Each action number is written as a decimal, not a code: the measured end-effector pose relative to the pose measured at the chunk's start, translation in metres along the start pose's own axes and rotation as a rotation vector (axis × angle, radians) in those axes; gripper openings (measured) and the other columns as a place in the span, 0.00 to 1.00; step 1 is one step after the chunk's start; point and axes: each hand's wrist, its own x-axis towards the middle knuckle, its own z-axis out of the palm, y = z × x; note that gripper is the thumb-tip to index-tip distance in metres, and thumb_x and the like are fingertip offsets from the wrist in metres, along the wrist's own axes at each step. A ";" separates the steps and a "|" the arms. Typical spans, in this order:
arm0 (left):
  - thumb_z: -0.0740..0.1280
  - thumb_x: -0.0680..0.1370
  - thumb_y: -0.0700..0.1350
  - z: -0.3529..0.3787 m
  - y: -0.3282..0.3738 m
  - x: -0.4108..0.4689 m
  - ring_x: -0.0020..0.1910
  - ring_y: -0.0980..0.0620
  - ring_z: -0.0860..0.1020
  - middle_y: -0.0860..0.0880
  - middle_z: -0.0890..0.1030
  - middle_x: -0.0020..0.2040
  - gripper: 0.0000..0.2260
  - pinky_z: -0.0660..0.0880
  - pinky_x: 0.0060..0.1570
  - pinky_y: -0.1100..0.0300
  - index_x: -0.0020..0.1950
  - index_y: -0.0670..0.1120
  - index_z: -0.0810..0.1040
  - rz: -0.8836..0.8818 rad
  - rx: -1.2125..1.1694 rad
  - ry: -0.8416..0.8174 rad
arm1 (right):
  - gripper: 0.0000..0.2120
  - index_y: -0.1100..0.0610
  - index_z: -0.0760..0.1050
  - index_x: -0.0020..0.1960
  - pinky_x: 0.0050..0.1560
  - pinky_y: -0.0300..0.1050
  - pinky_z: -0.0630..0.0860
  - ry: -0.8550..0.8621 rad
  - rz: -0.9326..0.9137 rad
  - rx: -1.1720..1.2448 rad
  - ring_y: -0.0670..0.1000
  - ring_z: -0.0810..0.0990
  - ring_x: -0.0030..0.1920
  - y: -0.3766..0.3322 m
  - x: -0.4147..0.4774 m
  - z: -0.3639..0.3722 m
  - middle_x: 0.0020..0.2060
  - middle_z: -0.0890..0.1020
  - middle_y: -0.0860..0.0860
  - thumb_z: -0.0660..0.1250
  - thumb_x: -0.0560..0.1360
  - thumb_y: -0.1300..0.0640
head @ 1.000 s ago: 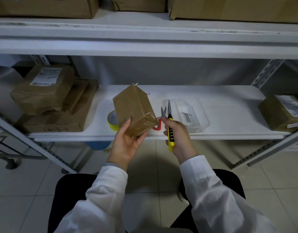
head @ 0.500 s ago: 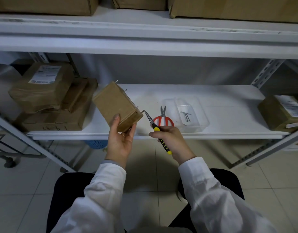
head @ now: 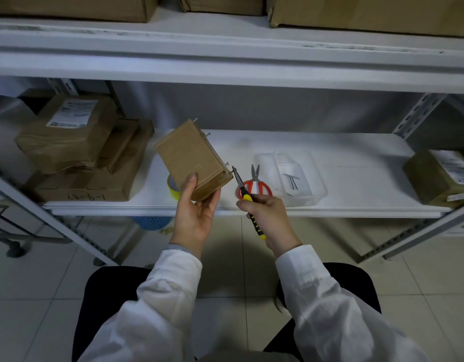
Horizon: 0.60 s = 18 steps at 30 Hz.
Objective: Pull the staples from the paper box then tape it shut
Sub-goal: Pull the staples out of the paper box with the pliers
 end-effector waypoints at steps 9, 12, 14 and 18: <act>0.64 0.77 0.47 0.001 0.002 0.000 0.61 0.46 0.76 0.45 0.77 0.57 0.10 0.76 0.59 0.53 0.58 0.48 0.72 -0.003 0.001 0.008 | 0.11 0.67 0.78 0.50 0.38 0.42 0.67 0.026 0.034 0.069 0.52 0.70 0.39 0.000 0.000 0.001 0.37 0.73 0.56 0.69 0.71 0.61; 0.64 0.78 0.47 -0.002 0.003 0.001 0.60 0.46 0.76 0.45 0.77 0.56 0.09 0.76 0.59 0.53 0.57 0.49 0.72 0.011 -0.009 0.013 | 0.02 0.58 0.78 0.39 0.36 0.42 0.67 -0.045 0.080 0.052 0.51 0.71 0.38 -0.005 -0.001 -0.003 0.35 0.73 0.55 0.70 0.71 0.61; 0.64 0.78 0.47 -0.004 0.003 0.001 0.60 0.46 0.76 0.45 0.77 0.56 0.09 0.76 0.59 0.52 0.56 0.49 0.72 0.017 -0.015 0.016 | 0.06 0.54 0.76 0.36 0.36 0.42 0.67 -0.089 0.095 0.025 0.51 0.72 0.38 -0.004 0.001 -0.005 0.35 0.73 0.55 0.70 0.71 0.61; 0.64 0.77 0.47 -0.004 0.002 0.000 0.61 0.45 0.76 0.44 0.76 0.56 0.08 0.75 0.61 0.51 0.56 0.49 0.72 0.007 -0.017 0.019 | 0.04 0.60 0.79 0.44 0.37 0.43 0.67 -0.078 0.091 0.017 0.51 0.72 0.39 -0.001 0.000 -0.002 0.38 0.73 0.56 0.70 0.70 0.61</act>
